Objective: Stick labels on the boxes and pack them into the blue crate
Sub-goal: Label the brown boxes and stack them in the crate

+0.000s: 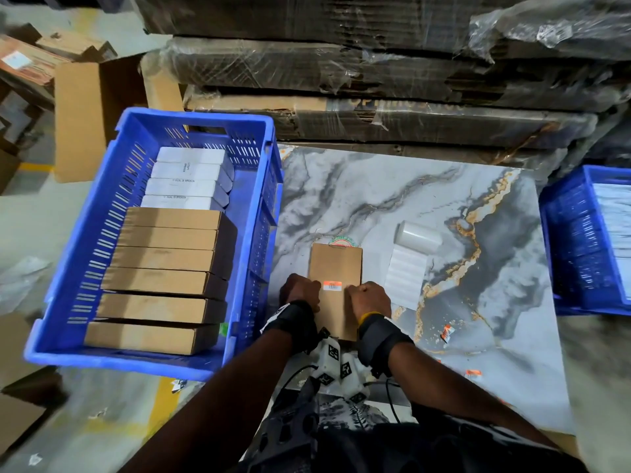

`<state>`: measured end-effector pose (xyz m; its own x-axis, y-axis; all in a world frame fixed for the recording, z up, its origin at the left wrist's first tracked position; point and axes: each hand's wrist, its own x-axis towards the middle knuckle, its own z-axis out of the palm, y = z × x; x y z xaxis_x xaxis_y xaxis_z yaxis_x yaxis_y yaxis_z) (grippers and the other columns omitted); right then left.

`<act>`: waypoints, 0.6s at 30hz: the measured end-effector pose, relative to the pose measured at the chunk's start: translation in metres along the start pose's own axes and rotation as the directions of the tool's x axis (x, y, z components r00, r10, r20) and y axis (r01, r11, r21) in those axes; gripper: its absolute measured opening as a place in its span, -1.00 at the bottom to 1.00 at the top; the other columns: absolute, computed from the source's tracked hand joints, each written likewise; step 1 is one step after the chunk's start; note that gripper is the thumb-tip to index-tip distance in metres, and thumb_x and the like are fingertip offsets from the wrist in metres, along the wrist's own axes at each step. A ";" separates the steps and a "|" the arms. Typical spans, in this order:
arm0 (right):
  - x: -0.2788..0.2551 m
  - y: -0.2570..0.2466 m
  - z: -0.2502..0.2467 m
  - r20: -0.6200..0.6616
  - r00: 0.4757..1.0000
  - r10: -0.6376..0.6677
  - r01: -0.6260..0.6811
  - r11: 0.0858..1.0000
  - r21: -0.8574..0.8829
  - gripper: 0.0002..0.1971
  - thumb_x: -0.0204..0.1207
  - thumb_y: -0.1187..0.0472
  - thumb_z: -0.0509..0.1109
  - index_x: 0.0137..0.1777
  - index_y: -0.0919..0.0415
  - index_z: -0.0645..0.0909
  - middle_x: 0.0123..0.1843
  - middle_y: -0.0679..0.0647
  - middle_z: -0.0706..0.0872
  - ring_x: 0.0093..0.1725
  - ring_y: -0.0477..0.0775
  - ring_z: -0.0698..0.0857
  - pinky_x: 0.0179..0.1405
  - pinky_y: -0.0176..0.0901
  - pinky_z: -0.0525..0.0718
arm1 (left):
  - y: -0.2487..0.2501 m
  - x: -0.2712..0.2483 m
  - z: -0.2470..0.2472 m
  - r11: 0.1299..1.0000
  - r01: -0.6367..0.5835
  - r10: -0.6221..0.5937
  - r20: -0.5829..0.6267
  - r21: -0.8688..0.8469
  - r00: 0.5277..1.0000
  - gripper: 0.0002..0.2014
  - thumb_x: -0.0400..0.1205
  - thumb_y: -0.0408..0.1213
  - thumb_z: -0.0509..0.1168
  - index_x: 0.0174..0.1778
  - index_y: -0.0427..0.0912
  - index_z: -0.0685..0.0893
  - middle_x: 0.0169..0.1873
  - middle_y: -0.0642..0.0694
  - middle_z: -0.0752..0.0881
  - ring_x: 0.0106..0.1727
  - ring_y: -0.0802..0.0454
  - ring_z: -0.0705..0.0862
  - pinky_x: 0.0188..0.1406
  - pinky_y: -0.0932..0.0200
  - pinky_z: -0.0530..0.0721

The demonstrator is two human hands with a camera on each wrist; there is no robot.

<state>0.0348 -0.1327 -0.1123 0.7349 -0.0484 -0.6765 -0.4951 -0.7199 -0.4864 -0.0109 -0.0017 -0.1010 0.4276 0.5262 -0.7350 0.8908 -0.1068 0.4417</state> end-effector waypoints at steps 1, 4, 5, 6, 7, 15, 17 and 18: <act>-0.001 0.004 -0.002 -0.027 0.999 -0.022 0.022 0.999 -0.032 -0.81 0.48 -0.06 0.34 -0.08 0.03 0.58 -0.11 -0.01 0.70 -0.12 0.14 0.67 -0.12 -0.10 0.62 | -0.003 0.002 0.001 1.000 0.008 -0.009 -0.021 -0.016 1.000 -0.67 0.67 -0.24 0.24 0.29 -0.34 0.63 0.19 -0.30 0.72 0.15 -0.23 0.73 -0.20 0.28 0.73; -0.005 0.015 -0.003 -0.100 0.992 -0.081 0.077 0.996 -0.042 -0.75 0.45 -0.07 0.37 0.08 -0.10 0.47 0.08 -0.01 0.64 0.06 0.18 0.66 -0.02 -0.05 0.59 | -0.012 -0.007 0.001 0.999 0.008 -0.011 -0.120 -0.032 0.993 -0.72 0.57 -0.14 0.31 0.17 -0.09 0.58 0.15 -0.21 0.69 0.16 -0.23 0.67 0.16 0.05 0.66; -0.004 0.020 -0.001 -0.097 0.991 -0.090 0.086 0.995 -0.051 -0.68 0.45 -0.06 0.39 0.17 -0.10 0.46 0.17 0.04 0.60 0.16 0.21 0.64 0.05 -0.01 0.59 | -0.014 -0.010 0.001 1.000 0.002 -0.004 -0.139 -0.009 0.990 -0.70 0.56 -0.13 0.31 0.20 -0.05 0.55 0.19 -0.20 0.66 0.21 -0.23 0.63 0.22 0.05 0.61; -0.004 0.024 0.002 -0.069 0.994 -0.090 0.087 0.995 -0.049 -0.60 0.45 -0.05 0.41 0.27 -0.07 0.46 0.25 0.10 0.58 0.25 0.25 0.61 0.16 0.04 0.59 | -0.015 -0.014 0.003 1.000 0.001 0.001 -0.141 0.018 0.990 -0.65 0.56 -0.12 0.31 0.27 -0.04 0.52 0.24 -0.21 0.61 0.28 -0.23 0.58 0.27 0.04 0.56; -0.003 0.027 0.005 -0.023 0.996 -0.086 0.085 0.996 -0.035 -0.52 0.46 -0.05 0.44 0.35 -0.01 0.46 0.30 0.16 0.57 0.31 0.28 0.58 0.26 0.07 0.58 | -0.018 -0.016 0.006 0.999 0.001 0.003 -0.123 0.039 0.992 -0.59 0.57 -0.11 0.30 0.34 -0.03 0.49 0.29 -0.21 0.57 0.34 -0.24 0.54 0.32 0.02 0.51; -0.016 0.026 -0.001 0.016 0.991 -0.130 0.127 0.984 0.126 -0.58 0.51 0.08 0.45 0.29 0.15 0.42 0.17 0.18 0.68 0.14 0.24 0.66 0.09 -0.06 0.58 | -0.011 -0.037 0.008 0.996 -0.054 0.051 -0.036 -0.065 0.998 -0.53 0.58 -0.22 0.34 0.41 -0.24 0.48 0.32 -0.29 0.64 0.33 -0.24 0.61 0.25 0.04 0.59; -0.026 0.017 -0.016 -0.035 0.982 -0.184 0.188 0.966 0.180 -0.63 0.52 0.05 0.45 0.23 0.09 0.43 0.09 0.11 0.71 0.04 0.19 0.66 0.02 -0.09 0.56 | -0.005 -0.045 0.005 0.984 -0.111 0.101 -0.079 -0.138 0.992 -0.46 0.57 -0.16 0.42 0.42 -0.27 0.46 0.28 -0.28 0.66 0.29 -0.22 0.64 0.20 0.04 0.61; -0.032 0.011 -0.023 -0.068 0.973 -0.221 0.230 0.951 0.206 -0.65 0.51 0.04 0.46 0.20 0.05 0.44 0.06 0.08 0.72 0.00 0.17 0.67 -0.01 -0.09 0.57 | -0.001 -0.051 0.002 0.974 -0.141 0.124 -0.106 -0.176 0.987 -0.43 0.55 -0.11 0.46 0.40 -0.27 0.45 0.26 -0.26 0.67 0.26 -0.20 0.65 0.15 0.05 0.62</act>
<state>0.0168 -0.1553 -0.0835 0.8558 0.0645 -0.5133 -0.3974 -0.5533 -0.7321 -0.0331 -0.0300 -0.0649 0.5162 0.5950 -0.6161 0.7804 -0.0304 0.6245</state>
